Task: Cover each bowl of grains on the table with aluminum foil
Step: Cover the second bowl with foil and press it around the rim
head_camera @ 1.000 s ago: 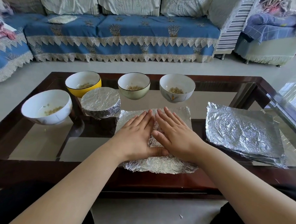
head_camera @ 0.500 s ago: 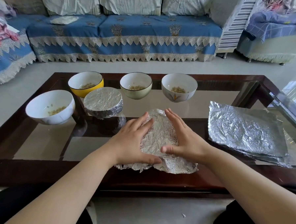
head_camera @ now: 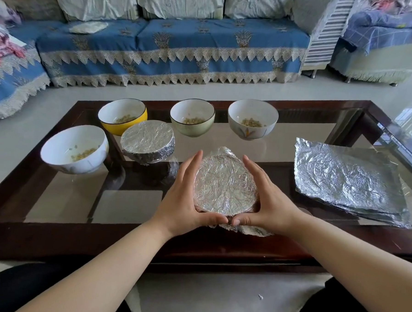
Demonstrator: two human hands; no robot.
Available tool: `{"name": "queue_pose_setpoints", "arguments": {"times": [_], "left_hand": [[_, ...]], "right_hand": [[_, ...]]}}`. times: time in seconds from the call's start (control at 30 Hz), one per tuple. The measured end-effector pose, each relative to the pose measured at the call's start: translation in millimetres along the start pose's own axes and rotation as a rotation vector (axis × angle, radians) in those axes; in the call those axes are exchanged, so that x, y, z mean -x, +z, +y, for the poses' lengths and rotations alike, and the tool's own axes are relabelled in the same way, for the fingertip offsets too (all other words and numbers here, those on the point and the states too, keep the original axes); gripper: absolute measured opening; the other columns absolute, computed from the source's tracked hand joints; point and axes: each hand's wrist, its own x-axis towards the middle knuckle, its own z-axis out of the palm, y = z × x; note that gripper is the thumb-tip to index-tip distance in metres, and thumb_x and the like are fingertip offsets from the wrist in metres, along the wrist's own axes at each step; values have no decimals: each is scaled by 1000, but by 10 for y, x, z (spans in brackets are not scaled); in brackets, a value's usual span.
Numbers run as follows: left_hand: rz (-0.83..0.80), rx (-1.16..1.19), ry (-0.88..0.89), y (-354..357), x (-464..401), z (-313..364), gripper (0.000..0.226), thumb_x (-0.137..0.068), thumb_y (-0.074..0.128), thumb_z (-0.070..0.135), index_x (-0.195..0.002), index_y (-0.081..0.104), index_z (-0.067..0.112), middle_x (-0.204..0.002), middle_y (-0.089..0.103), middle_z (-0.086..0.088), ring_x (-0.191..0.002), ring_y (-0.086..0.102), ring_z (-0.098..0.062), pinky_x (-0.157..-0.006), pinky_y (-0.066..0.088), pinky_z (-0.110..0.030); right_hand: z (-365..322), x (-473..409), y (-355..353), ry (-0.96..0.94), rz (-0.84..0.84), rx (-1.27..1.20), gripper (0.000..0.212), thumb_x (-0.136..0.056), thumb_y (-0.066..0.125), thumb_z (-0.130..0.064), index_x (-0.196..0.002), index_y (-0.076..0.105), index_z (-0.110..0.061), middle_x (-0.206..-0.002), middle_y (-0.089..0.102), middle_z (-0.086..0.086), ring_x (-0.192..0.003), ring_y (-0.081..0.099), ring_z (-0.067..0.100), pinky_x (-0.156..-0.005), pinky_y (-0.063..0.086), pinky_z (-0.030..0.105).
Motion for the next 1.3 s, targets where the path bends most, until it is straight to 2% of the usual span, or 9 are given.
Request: {"name": "queue_pose_setpoints", "arguments": {"times": [0.17, 0.3, 0.5, 0.6, 0.73, 0.9, 1.1, 1.2, 1.3], "left_hand": [[74, 19, 11, 100, 5, -69, 129, -54, 62, 90, -151, -11, 47, -165, 4, 5, -150, 11, -5, -117, 20, -32], [123, 19, 65, 152, 6, -76, 120, -62, 59, 87, -151, -12, 48, -163, 15, 0, -150, 17, -9, -118, 23, -34], [7, -45, 36, 41, -37, -133, 132, -52, 62, 92, -150, -16, 49, -164, 10, 8, -150, 15, -7, -119, 26, -40], [-136, -54, -12, -93, -41, -114, 124, -51, 53, 97, -148, -12, 56, -159, -7, 30, -147, 24, -29, -109, 39, -54], [-140, -210, -3, -208, -134, 4, 105, -67, 13, 98, -155, 6, 40, -165, -4, 12, -151, -4, -5, -123, 10, -43], [-140, -461, 178, -132, -576, 222, 55, -101, 24, 47, -148, 42, 27, -163, 20, 6, -150, 12, -11, -119, 4, -26], [-245, -492, 100, 18, -777, 159, 53, -97, 25, 38, -143, 47, 23, -140, 52, 3, -129, 44, -18, -109, 35, -43], [-246, -574, 86, 53, -774, 164, 50, -97, 28, 35, -144, 43, 24, -138, 51, 1, -127, 43, -19, -107, 36, -42], [-245, -532, 70, 40, -769, 191, 50, -100, 28, 36, -146, 41, 23, -141, 49, 1, -131, 42, -19, -110, 33, -40]], "right_hand": [[44, 21, 134, -56, 121, -39, 122, -59, 63, -82, -152, 8, -26, -158, 14, -7, -146, 9, -4, -111, 11, 5], [61, 5, 202, -73, 193, -5, 121, -64, 62, -81, -150, 18, -9, -153, 26, 5, -144, 19, -1, -113, 17, 9], [101, -11, 191, -79, 190, 6, 122, -63, 64, -80, -149, 19, -6, -154, 29, 11, -144, 28, 17, -116, 21, 18], [108, 2, 164, -87, 169, 21, 124, -62, 65, -79, -151, 14, -9, -156, 27, 10, -145, 27, 16, -117, 20, 19], [90, 13, 134, -80, 153, 100, 126, -60, 57, -85, -154, 9, -16, -159, 17, -4, -146, 8, -3, -119, 13, 27], [79, 0, 139, -88, 164, 140, 127, -61, 54, -87, -154, 11, -12, -159, 21, 1, -146, 9, -2, -120, 13, 37], [93, -13, 146, -71, 162, 114, 127, -59, 61, -83, -154, 14, -12, -155, 20, -9, -146, 12, 5, -119, 8, 25], [62, -7, 124, -72, 145, 74, 125, -58, 69, -73, -154, 11, -17, -151, 14, -19, -139, 3, -16, -113, 3, 8], [47, -10, 111, -58, 114, 47, 124, -59, 72, -70, -154, 10, -21, -150, 12, -23, -138, 3, -19, -111, 5, 6]]}}
